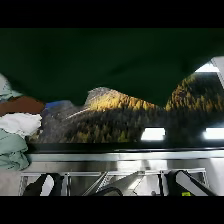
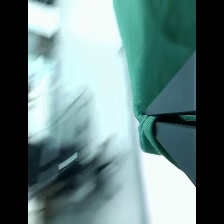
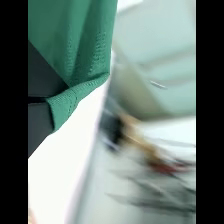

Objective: Fold the shirts.

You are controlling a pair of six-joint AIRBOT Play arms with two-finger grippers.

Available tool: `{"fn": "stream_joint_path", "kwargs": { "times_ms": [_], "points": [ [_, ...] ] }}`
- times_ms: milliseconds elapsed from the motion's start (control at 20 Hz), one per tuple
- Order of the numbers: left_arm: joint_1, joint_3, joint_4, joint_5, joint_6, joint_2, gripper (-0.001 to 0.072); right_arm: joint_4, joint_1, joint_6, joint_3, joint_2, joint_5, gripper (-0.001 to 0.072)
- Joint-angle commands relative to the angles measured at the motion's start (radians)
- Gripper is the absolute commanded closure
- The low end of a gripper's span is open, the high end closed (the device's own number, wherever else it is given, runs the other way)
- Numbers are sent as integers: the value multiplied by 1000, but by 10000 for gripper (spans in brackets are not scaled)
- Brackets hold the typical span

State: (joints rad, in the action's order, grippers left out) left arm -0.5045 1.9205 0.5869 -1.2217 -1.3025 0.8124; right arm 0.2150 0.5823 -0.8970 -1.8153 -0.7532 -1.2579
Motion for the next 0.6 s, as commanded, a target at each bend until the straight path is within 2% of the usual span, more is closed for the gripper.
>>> {"fn": "stream_joint_path", "kwargs": {
  "times_ms": [0,100,150,300,400,550],
  "points": [
    [-223,155,58,-14,-31,-91,697,46,18,1,-62,122,145,697],
    [-250,79,7,-18,-31,-104,696,90,19,6,-61,117,131,696],
    [-240,20,-49,-32,0,-98,697,84,19,7,-56,95,97,697],
    [-153,-169,-143,-98,85,-31,696,-24,8,20,42,-19,-38,698],
    [-9,-302,-128,-115,135,55,696,-31,-80,71,190,-103,-63,697],
    [243,-485,65,-31,182,223,696,154,-215,106,385,-214,48,698]
  ]
}}
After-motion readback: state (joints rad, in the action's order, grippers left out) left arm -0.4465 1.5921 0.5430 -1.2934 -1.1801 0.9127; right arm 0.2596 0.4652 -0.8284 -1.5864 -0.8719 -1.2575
